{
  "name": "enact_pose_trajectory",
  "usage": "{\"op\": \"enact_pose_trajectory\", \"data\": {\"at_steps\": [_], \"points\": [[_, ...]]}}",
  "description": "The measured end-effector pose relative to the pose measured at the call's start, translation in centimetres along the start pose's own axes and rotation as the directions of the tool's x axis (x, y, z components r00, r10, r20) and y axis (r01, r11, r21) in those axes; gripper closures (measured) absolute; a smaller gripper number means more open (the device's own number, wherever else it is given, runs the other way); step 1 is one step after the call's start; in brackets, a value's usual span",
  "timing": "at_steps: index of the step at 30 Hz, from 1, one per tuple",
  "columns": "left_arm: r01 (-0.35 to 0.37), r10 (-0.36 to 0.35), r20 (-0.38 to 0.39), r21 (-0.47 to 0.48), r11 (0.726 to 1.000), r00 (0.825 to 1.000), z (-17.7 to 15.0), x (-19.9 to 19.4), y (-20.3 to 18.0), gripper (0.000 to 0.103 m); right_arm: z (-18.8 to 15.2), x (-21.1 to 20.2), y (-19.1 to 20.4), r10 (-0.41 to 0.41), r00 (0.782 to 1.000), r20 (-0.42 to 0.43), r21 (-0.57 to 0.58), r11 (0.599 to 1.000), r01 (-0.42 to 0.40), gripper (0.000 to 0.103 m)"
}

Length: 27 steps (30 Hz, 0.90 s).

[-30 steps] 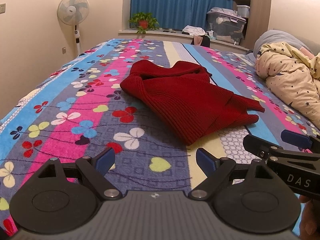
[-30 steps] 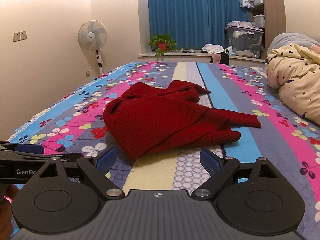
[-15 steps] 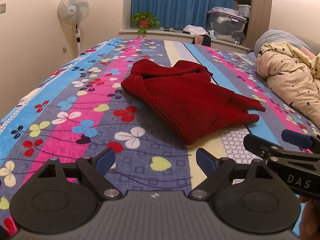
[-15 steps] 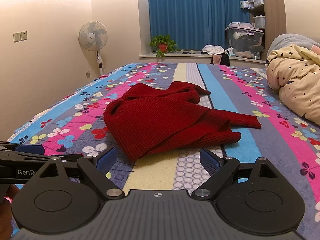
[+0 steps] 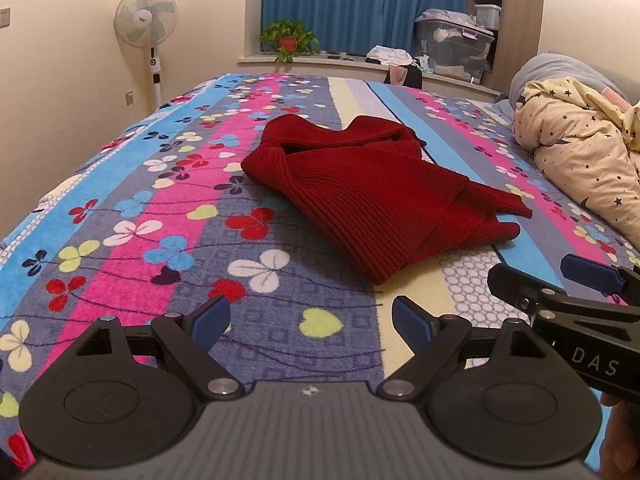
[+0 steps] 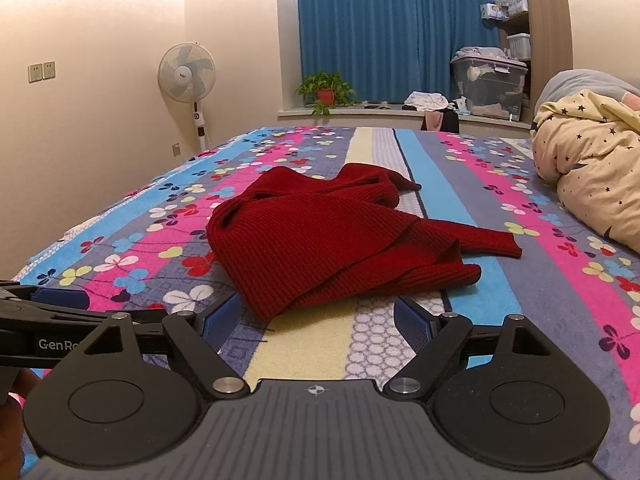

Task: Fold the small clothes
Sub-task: 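Move both tools toward the crumpled red sweater on the bed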

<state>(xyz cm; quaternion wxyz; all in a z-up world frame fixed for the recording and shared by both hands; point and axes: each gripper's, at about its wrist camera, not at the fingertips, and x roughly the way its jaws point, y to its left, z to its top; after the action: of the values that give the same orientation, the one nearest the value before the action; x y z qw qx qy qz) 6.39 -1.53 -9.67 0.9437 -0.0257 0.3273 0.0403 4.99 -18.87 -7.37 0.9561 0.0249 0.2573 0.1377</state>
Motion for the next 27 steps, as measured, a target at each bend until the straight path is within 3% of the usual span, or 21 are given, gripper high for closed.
{"op": "enact_pose_trajectory", "data": {"at_steps": [27], "points": [[-0.003, 0.003, -0.003, 0.005, 1.000, 1.000, -0.20, 0.20, -0.20, 0.012, -0.20, 0.53, 0.27, -0.003, 1.000, -0.010, -0.004, 1.000, 0.003, 0.020]]}}
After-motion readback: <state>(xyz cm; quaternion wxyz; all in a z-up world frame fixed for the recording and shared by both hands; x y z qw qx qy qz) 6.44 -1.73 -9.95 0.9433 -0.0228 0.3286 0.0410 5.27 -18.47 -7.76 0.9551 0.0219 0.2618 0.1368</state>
